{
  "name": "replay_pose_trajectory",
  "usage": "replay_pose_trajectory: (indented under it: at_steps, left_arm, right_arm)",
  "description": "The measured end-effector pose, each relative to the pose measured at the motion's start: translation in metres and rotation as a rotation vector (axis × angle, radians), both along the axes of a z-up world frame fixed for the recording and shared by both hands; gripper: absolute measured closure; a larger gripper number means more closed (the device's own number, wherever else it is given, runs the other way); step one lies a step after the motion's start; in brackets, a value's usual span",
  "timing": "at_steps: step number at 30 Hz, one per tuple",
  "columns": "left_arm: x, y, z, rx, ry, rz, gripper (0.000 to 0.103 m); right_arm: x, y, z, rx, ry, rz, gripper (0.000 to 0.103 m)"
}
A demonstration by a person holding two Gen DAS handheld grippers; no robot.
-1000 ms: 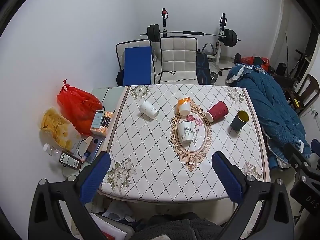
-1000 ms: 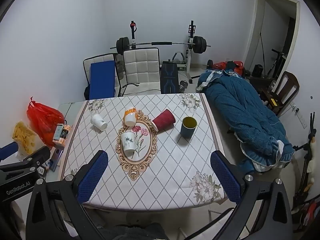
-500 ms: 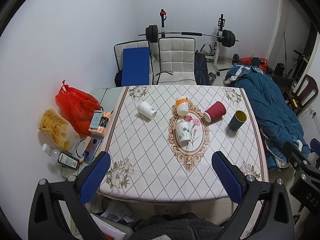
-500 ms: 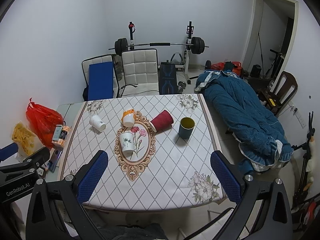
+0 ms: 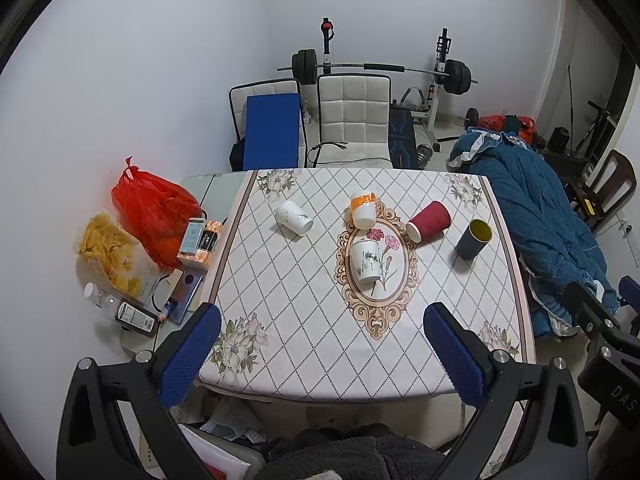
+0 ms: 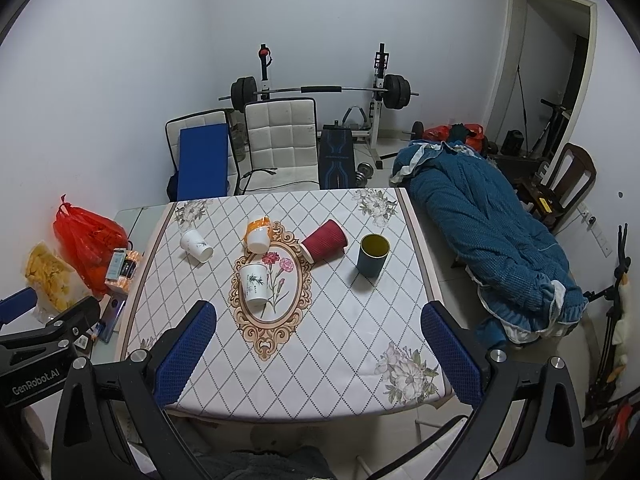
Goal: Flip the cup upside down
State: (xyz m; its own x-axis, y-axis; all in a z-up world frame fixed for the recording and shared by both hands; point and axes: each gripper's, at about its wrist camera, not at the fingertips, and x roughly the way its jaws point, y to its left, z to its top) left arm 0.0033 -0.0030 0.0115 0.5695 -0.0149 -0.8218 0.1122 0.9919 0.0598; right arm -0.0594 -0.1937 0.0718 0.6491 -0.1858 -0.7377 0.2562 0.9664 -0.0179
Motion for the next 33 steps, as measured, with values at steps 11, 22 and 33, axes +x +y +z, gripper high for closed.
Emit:
replay_pose_trajectory:
  at_steps: [11,22,33]
  left_arm:
    - [-0.006,-0.004,0.000,-0.002,0.003,-0.009,0.000]
    - [-0.013,-0.006,-0.003,-0.005,0.001,-0.010,0.000]
    - [-0.010,-0.003,-0.003,-0.009,0.000,-0.011,0.000]
  right_arm:
    - [-0.008,0.002,0.003,-0.002,0.001,0.001,0.000]
    - [-0.010,0.004,-0.001,-0.008,0.000,0.002,0.000]
    - [-0.010,0.005,-0.002,-0.003,0.002,0.004,0.000]
